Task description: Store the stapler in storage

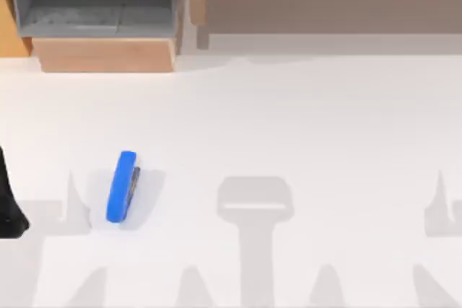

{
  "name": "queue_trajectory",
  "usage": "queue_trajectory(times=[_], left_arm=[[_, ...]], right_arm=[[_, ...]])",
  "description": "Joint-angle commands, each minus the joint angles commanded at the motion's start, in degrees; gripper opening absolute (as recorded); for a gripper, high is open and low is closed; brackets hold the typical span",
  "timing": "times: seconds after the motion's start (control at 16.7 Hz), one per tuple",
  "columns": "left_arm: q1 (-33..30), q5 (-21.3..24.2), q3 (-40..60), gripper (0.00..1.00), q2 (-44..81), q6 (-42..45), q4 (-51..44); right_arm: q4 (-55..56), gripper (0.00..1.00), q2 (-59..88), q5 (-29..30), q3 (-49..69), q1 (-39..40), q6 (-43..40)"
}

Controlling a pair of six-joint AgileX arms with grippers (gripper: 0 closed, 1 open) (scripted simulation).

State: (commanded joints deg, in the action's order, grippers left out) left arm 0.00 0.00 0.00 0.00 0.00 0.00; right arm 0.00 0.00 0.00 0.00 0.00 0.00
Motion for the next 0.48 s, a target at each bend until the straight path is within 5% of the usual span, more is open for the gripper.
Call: queue_trajectory(times=[0.48], left_arm=[[4.2, 4.9, 5.2, 1.0, 12.0, 9.5, 6.9]], right_arm=[[0.0, 1.0, 0.0, 0.0, 0.0, 0.0, 0.0]])
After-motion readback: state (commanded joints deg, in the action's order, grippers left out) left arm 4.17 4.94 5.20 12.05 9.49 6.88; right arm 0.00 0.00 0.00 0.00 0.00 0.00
